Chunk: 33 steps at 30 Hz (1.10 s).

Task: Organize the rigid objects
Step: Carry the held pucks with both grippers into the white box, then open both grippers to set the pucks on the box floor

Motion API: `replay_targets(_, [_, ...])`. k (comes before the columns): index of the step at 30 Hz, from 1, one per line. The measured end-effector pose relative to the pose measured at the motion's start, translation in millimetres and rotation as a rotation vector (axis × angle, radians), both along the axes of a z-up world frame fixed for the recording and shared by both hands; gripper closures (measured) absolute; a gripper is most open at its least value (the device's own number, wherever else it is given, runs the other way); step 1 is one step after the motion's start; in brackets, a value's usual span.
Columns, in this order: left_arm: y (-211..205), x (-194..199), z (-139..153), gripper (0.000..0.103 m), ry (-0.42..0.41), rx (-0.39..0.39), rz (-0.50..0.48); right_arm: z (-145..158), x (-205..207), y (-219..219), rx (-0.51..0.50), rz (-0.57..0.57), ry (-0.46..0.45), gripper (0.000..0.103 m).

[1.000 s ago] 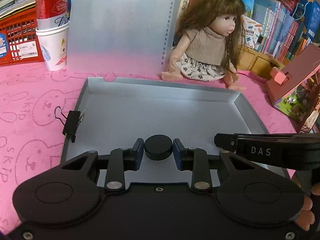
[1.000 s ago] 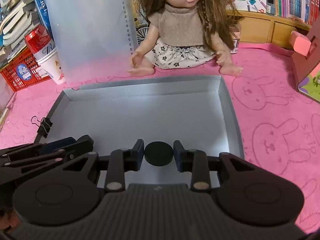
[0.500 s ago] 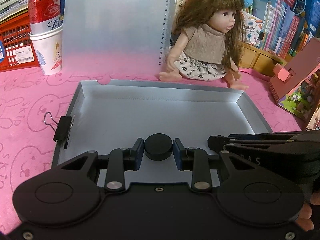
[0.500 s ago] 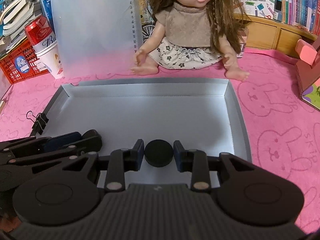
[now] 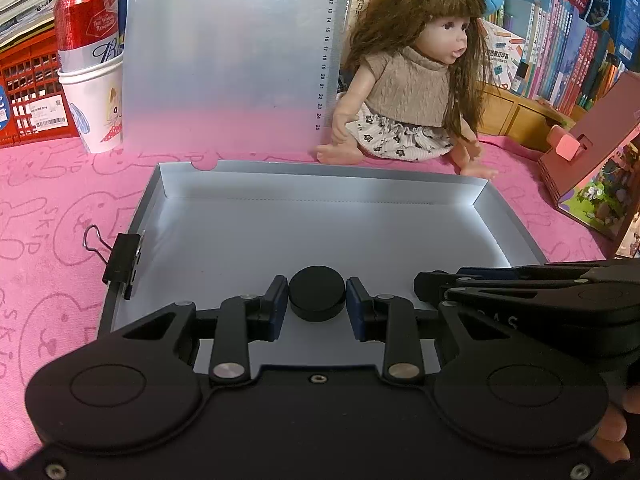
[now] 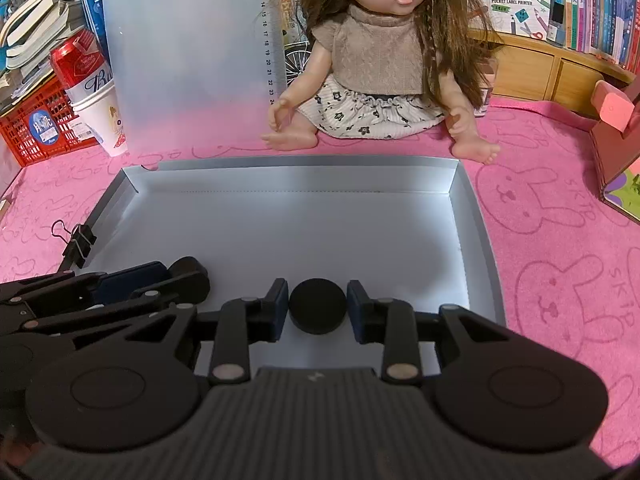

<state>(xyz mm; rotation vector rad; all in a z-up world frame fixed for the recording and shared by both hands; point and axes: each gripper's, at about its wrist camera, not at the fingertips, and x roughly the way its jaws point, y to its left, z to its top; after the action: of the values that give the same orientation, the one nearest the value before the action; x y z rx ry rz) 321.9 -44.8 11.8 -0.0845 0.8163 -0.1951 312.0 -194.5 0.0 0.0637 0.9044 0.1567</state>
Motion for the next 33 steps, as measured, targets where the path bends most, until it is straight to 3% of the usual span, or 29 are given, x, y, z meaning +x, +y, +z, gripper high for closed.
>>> replay_targets(2, [0.0,0.3,-0.1,0.074,0.008,-0.009,0.0,0.4,-0.2,-0.4,0.002,-0.002,-0.002,0.063])
replay_targets(4, [1.2,0.8,0.4,0.072,0.016,-0.018,0.003,0.7,-0.6,-1.5,-0.003,-0.012,0.0,0.053])
replay_targets(8, [6.6,-0.1,3.9,0.055,0.014,-0.01,0.029,4.1,-3.1,-7.0,0.002,-0.026,-0.01,0.044])
replay_targets(13, [12.1,-5.4,11.4,0.044,0.003,-0.011,0.034,11.7,-10.2,-10.4,0.008,-0.027,-0.031,0.038])
replay_targets(24, [16.8,-39.9,36.8,0.031,-0.055,-0.004,0.024,34.8,-41.9,-15.1,0.003,-0.01,-0.083,0.028])
replay_targets(33, [18.3,-78.0,55.4,0.028,-0.1,0.001,-0.006,50.3,-73.6,-16.0,-0.008,0.012,-0.115,0.022])
